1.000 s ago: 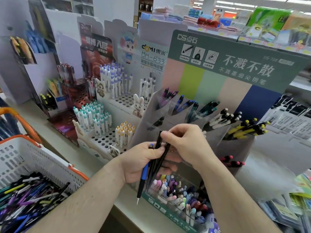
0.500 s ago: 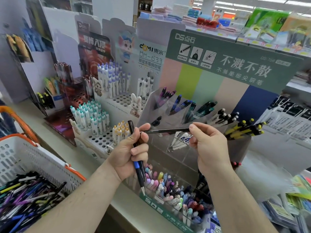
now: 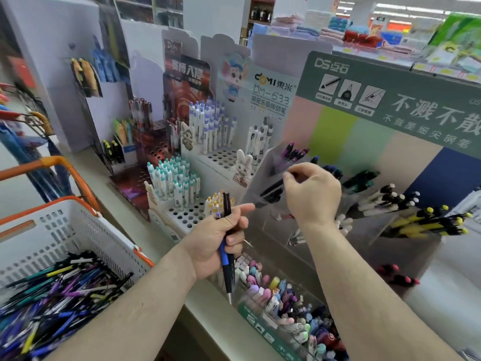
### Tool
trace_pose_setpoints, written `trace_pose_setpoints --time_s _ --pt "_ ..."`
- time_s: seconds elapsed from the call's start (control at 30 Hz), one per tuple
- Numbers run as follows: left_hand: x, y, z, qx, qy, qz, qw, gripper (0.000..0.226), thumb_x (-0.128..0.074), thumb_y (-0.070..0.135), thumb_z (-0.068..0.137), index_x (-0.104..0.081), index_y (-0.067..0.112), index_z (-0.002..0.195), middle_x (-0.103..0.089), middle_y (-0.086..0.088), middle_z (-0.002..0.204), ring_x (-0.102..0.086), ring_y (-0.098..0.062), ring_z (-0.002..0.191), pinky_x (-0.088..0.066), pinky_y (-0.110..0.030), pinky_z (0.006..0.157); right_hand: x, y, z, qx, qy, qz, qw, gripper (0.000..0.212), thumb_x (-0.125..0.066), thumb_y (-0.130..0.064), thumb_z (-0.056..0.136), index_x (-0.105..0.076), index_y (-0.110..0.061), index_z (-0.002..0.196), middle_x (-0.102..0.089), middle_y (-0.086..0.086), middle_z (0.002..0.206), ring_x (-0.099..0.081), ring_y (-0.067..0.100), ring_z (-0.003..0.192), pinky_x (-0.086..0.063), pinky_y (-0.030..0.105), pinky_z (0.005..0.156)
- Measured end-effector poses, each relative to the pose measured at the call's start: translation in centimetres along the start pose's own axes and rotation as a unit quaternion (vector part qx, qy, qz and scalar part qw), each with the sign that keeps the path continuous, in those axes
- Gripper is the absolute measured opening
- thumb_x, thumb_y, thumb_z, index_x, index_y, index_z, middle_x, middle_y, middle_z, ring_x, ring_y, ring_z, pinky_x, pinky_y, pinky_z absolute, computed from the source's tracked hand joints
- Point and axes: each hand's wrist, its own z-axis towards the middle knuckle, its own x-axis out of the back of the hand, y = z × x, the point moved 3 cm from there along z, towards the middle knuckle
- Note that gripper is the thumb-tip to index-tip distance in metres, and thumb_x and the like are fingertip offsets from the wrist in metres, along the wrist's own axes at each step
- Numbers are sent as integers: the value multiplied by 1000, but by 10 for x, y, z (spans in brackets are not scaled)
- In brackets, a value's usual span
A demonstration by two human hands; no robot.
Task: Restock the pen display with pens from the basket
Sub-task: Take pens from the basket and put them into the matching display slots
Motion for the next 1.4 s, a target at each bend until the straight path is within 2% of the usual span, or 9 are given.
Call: trace_pose_setpoints --time_s 0.13,0.33,0.47,0.63,0.9,1.03,1.13,1.23,1.4 --pt "1 3 -5 1 -3 53 999 41 -55 21 85 -59 5 122 -57 -1 72 -37 -7 49 -32 -18 44 -25 -10 3 8 -99 -187 977 18 -60 -38 92 -75 -33 100 -73 -2 95 -54 26 110 -30 40 95" --pt "-3 3 -7 6 -20 113 993 39 -54 20 84 -59 8 121 -60 0 73 -38 -7 49 -32 -19 45 -30 -12 14 -5 -199 -293 935 20 -61 -42 91 -75 -29 97 -72 2 100 -47 29 120 -29 45 100" --pt "-5 0 -5 18 -26 162 986 26 -49 11 96 -62 7 119 -58 0 70 -39 -8 50 -31 -19 45 -11 -22 3 2 -153 -134 979 24 -63 -47 90 -76 -27 96 -73 -6 92 -61 22 103 -44 38 91" --pt "-9 -3 -3 23 -59 216 974 20 -52 17 97 -64 11 82 -56 -2 69 -37 -10 52 -30 -21 47 -1 -34 -37 -33 -357 85 930 14 -72 -38 86 -73 -26 94 -66 -11 70 -64 3 63 -49 20 58" --pt "7 -1 -1 48 -43 211 975 42 -53 31 85 -62 11 122 -69 -6 81 -52 -10 50 -39 -18 41 30 -2 -30 -78 -149 148 975 12 -74 -24 87 -72 -22 75 -65 -8 59 -56 5 54 -50 29 58" --pt "18 -1 -1 19 -35 53 998 47 -60 31 83 -61 6 122 -68 -6 79 -49 -6 43 -34 -15 36 45 8 -33 -154 -86 219 960 16 -74 -20 89 -71 -18 74 -62 -5 57 -54 8 52 -46 25 55" --pt "16 -4 1 7 -145 -97 985 54 -83 40 71 -71 9 113 -70 -5 84 -51 -5 44 -36 -14 37 45 8 -37 -208 -85 269 936 13 -74 -17 89 -71 -15 76 -65 -3 63 -56 8 52 -47 23 56" --pt "9 0 3 6 -315 -209 926 48 -57 44 95 -60 11 130 -69 -8 106 -61 -10 64 -38 -17 50 44 6 -38 -198 -84 269 939 14 -74 -18 89 -71 -15 76 -66 0 64 -56 8 51 -48 20 52" --pt "6 3 7 14 -332 -246 910 45 -52 42 98 -58 13 132 -67 -5 104 -50 -8 62 -37 -18 50 46 4 -36 -201 -59 326 922 13 -71 -15 91 -70 -13 78 -63 3 62 -55 15 52 -46 23 47"
